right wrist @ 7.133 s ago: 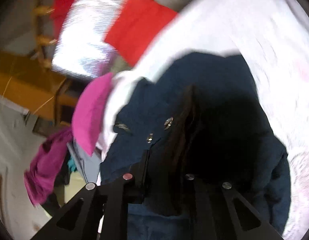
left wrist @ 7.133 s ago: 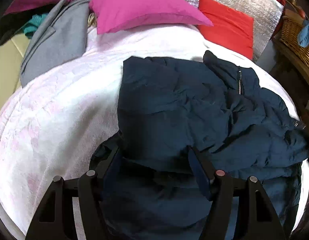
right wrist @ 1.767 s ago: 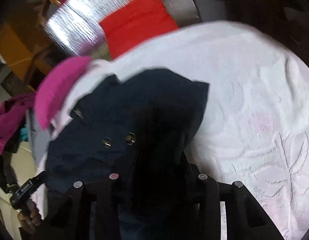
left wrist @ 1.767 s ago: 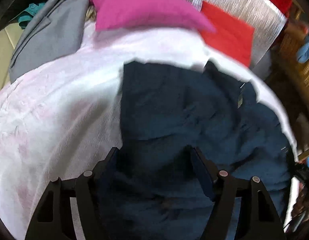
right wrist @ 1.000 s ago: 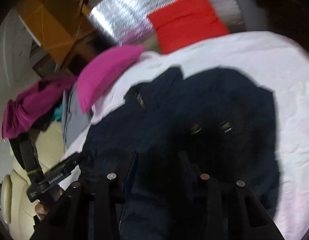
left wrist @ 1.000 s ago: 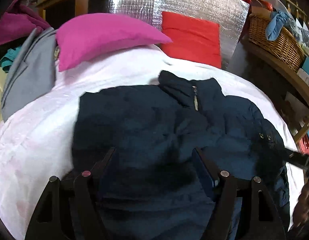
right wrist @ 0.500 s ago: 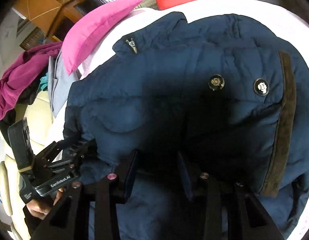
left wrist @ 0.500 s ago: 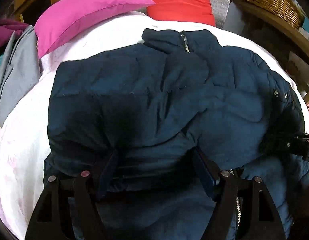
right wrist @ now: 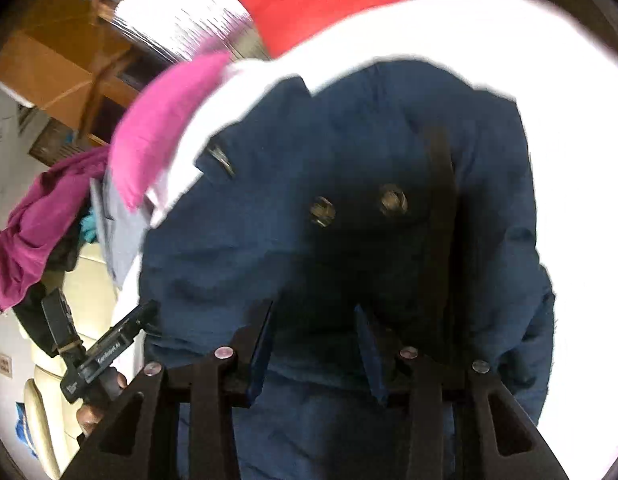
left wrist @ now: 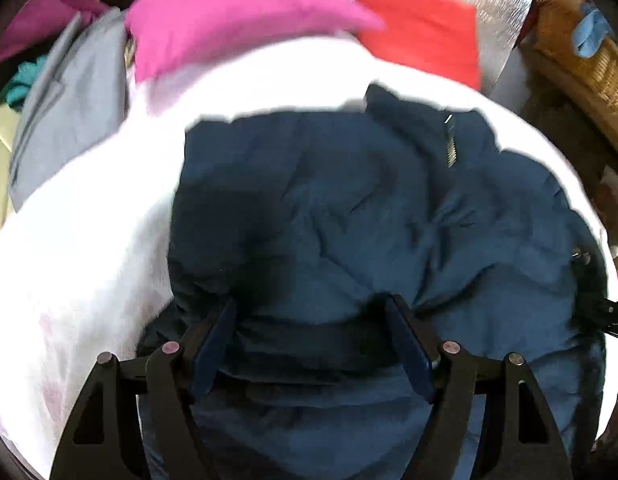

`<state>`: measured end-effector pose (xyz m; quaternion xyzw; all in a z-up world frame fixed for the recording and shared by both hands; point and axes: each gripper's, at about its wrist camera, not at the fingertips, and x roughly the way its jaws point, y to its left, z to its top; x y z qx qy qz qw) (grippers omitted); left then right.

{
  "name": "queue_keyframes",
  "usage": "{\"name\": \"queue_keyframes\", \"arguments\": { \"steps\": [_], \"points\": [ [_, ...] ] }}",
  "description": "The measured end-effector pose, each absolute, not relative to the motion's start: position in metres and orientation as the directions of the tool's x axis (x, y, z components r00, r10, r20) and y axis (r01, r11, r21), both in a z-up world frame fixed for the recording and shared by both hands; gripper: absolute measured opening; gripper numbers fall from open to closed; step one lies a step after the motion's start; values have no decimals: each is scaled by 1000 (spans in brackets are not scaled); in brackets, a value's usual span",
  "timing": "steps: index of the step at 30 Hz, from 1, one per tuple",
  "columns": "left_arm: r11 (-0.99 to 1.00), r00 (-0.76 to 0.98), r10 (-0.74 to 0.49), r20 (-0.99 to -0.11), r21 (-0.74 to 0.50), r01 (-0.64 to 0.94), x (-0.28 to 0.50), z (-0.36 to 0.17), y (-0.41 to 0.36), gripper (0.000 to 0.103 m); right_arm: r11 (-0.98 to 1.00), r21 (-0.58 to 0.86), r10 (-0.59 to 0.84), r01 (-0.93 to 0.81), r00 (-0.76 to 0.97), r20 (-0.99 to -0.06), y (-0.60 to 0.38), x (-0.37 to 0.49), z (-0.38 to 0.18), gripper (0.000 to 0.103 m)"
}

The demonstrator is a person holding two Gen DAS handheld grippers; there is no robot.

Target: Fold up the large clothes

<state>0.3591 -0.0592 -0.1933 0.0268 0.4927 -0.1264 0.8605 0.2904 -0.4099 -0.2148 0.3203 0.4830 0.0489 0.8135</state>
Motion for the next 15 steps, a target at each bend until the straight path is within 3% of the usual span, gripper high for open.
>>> {"name": "queue_keyframes", "arguments": {
  "steps": [7, 15],
  "points": [
    [961, 519, -215, -827, -87, 261, 351, -178, -58, 77, 807, 559, 367, 192, 578, -729, -416, 280, -191, 44],
    [986, 556, -164, -815, -129, 101, 360, -169, -11, 77, 731, 622, 304, 282, 681, -666, -484, 252, -182, 45]
  ]
}}
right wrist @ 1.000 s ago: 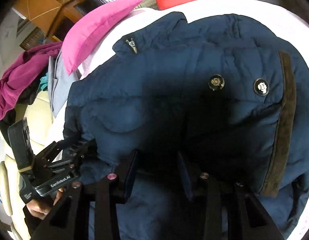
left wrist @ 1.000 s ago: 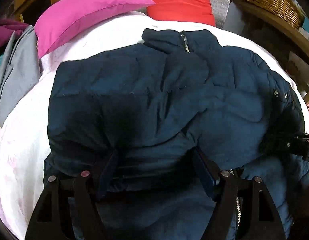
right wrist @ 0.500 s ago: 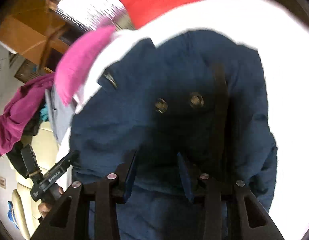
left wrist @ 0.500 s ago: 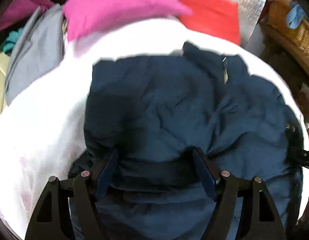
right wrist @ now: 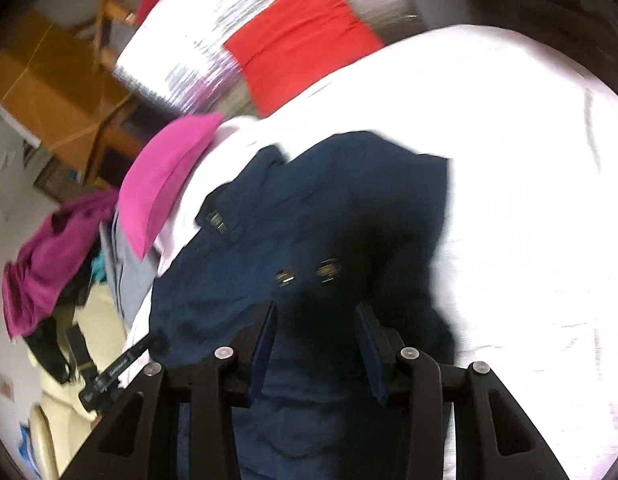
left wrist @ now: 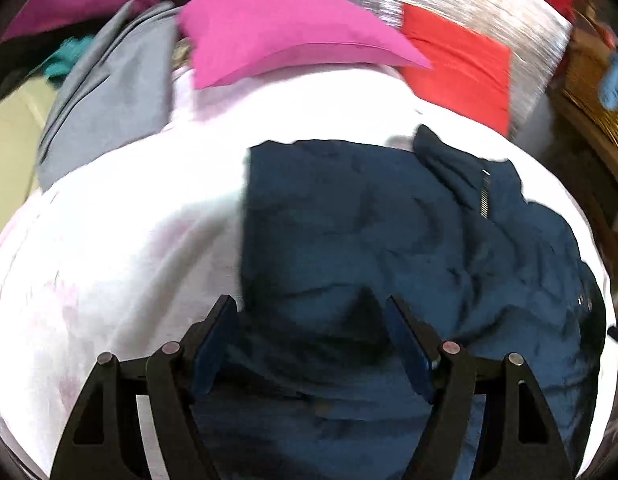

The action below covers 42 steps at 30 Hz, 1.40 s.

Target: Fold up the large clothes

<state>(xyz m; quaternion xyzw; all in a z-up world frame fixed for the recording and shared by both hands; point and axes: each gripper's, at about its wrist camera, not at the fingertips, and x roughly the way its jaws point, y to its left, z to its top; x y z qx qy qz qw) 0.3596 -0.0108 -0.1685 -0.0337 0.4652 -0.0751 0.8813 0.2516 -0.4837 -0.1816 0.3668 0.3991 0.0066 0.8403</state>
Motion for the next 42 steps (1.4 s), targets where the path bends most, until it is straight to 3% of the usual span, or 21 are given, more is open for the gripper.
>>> {"name": "queue_keyframes", "arguments": {
  "steps": [9, 16, 21, 26, 35, 42],
  "points": [
    [989, 483, -145, -863, -128, 68, 366, -192, -5, 77, 740, 573, 313, 352, 573, -757, -479, 268, -215, 45],
    [987, 563, -156, -811, -152, 55, 358, -167, -3, 77, 702, 658, 280, 273, 744, -607, -498, 256, -181, 45],
    [988, 564, -155, -811, -126, 91, 368, -168, -17, 77, 616, 743, 322, 262, 777, -541, -505, 282, -197, 45],
    [990, 518, -117, -848, -57, 129, 374, -188, -34, 77, 576, 741, 322, 344, 738, -593, -504, 308, -228, 44],
    [987, 571, -151, -807, -87, 137, 359, -164, -23, 77, 622, 739, 357, 258, 747, -561, -489, 281, -194, 45],
    [977, 539, -98, -836, 22, 212, 356, -179, -44, 77, 734, 645, 399, 215, 632, -664, -453, 274, -198, 45]
  ]
}}
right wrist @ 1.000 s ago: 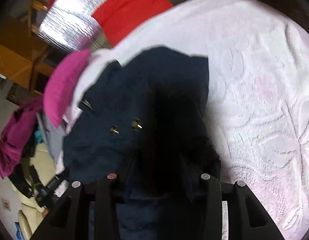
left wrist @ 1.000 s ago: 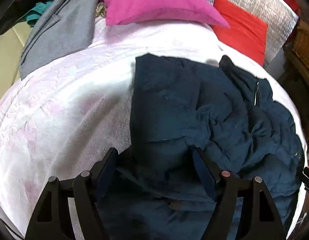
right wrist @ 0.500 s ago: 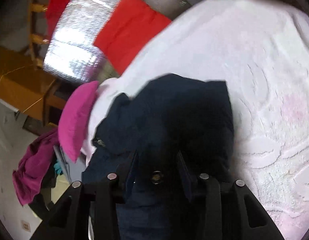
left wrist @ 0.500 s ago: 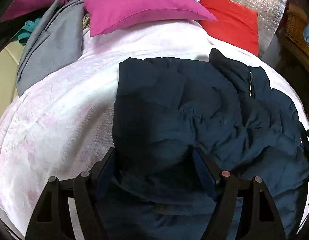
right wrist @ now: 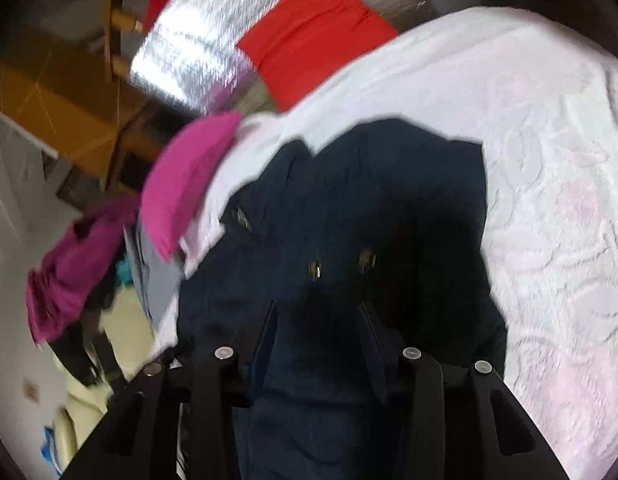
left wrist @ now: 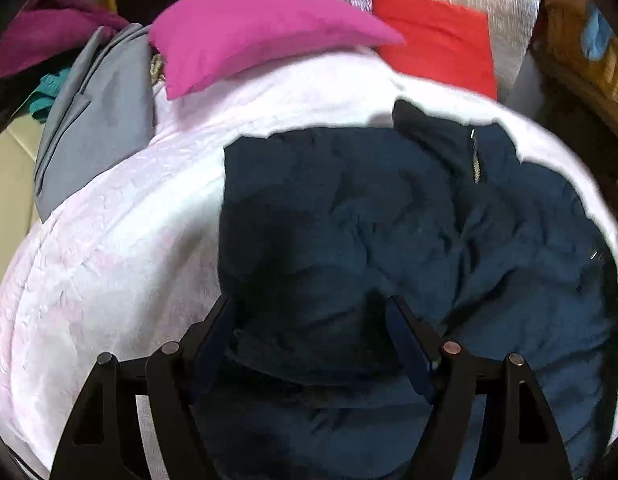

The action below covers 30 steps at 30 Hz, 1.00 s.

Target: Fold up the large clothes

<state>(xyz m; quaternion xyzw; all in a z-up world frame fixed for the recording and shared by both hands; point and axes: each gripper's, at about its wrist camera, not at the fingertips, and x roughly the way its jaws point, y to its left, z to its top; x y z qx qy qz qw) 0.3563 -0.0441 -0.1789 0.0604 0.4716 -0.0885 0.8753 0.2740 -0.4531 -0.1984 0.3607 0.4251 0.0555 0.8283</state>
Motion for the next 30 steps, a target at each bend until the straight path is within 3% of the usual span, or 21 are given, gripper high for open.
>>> {"name": "queue_keyframes", "arguments": {
  "steps": [4, 11, 18, 26, 30],
  "points": [
    [979, 523, -90, -848, 22, 205, 360, -185, -45, 78, 738, 625, 407, 254, 571, -713, -450, 285, -216, 44],
    [973, 566, -160, -809, -33, 228, 350, -168, -45, 78, 733, 660, 450, 163, 612, -651, -438, 276, -198, 45],
    [971, 518, -93, -850, 37, 234, 356, -187, -58, 80, 777, 596, 423, 200, 535, -731, -412, 297, -218, 44],
    [973, 632, -132, -764, 23, 230, 338, -152, -52, 80, 772, 630, 463, 85, 604, -649, -386, 294, -192, 45],
    [958, 592, -130, -795, 54, 283, 341, -165, -66, 80, 793, 598, 460, 113, 532, -711, -366, 310, -215, 46]
  ]
}}
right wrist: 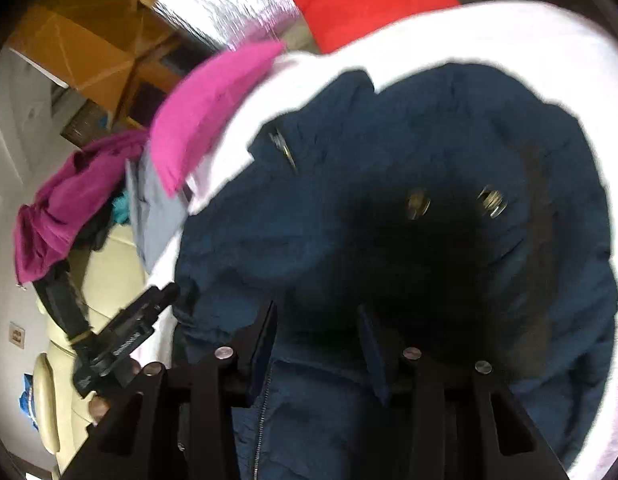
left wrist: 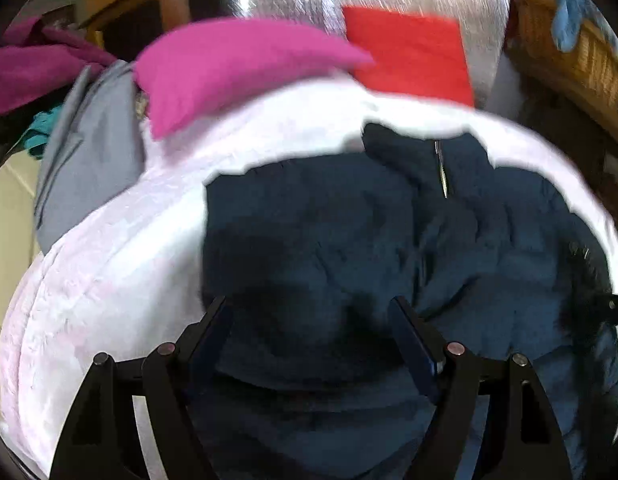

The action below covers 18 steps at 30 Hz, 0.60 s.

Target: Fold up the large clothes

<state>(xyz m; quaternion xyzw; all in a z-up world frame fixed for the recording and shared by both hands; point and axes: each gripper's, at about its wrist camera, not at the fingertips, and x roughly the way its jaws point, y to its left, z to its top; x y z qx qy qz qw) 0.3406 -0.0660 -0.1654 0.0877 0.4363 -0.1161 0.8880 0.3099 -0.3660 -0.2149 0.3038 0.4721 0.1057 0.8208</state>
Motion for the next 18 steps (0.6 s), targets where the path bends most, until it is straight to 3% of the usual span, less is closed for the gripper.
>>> {"name": "queue_keyframes", "arguments": {
  "steps": [4, 10, 13, 18],
  "points": [
    [944, 551, -80, -830, 115, 309, 345, -186, -78, 80, 815, 570, 448, 103, 513, -732, -362, 311, -219, 46],
    [958, 568, -145, -810, 28, 285, 344, -169, -63, 80, 790, 606, 457, 88, 575, -679, -371, 302, -206, 46],
    [965, 553, -101, -827, 54, 257, 347, -176, -57, 80, 787, 604, 452, 124, 551, -702, -373, 307, -214, 52],
    [966, 526, -112, -843, 31, 256, 351, -181, -51, 80, 790, 600, 452, 123, 544, -707, -373, 307, -211, 52]
  ]
}}
